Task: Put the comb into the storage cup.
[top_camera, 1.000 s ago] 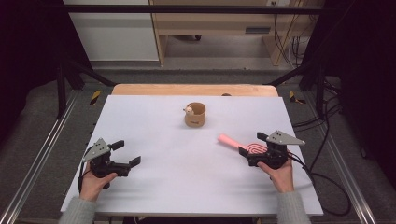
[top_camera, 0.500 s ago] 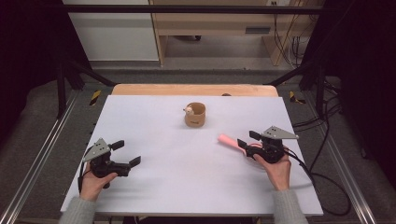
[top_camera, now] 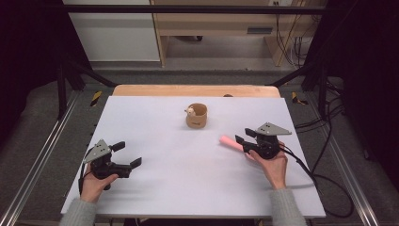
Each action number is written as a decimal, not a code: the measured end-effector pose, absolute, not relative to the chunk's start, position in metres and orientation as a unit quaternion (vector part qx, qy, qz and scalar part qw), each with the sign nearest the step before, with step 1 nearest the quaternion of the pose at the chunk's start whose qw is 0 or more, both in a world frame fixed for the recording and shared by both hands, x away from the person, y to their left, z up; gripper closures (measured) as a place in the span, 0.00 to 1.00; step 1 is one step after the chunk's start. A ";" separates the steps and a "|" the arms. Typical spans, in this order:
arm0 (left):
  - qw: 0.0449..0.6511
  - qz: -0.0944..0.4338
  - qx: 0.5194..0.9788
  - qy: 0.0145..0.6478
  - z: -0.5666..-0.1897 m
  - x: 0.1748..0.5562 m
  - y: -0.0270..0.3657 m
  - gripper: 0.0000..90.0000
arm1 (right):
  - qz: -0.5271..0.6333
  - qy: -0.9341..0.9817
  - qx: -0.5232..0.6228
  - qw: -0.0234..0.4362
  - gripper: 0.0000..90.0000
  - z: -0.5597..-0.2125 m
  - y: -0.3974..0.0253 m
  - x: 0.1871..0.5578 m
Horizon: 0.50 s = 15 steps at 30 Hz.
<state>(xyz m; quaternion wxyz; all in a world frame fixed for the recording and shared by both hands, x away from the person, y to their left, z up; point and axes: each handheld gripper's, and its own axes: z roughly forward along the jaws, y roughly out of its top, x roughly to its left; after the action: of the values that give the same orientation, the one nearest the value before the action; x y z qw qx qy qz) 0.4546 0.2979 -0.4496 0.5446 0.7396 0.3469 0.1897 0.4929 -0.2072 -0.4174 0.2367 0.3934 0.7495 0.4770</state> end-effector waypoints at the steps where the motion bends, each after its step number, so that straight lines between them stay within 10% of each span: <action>1: 0.545 0.190 0.740 0.347 -0.450 0.455 0.298 0.01 | 0.476 0.749 0.391 0.244 0.54 -0.418 -0.206 0.493; 15: 0.543 0.188 0.741 0.347 -0.450 0.455 0.297 0.01 | 0.434 0.780 0.395 0.216 0.69 -0.424 -0.190 0.509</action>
<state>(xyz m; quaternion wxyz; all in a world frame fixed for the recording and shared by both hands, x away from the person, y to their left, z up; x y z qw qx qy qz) 0.4551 0.2974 -0.4505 0.5434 0.7409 0.3468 0.1884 0.5085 -0.1905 -0.4243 0.2161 0.3949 0.7803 0.4342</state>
